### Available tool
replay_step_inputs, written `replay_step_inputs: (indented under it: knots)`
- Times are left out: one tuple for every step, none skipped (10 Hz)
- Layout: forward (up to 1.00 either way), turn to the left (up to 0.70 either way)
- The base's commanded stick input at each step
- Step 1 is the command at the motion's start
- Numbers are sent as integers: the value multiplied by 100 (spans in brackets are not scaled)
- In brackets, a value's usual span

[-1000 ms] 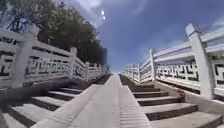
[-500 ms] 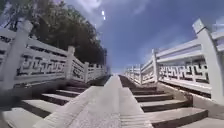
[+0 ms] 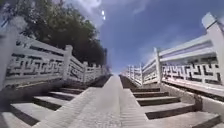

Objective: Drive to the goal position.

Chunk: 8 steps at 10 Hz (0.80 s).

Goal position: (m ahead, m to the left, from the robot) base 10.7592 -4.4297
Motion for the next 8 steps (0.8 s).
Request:
replay_step_inputs:
  knots:
    - [45,0]
    - [45,0]
    - [45,0]
    - [45,0]
    - [45,0]
    - [45,0]
    - [45,0]
    - [45,0]
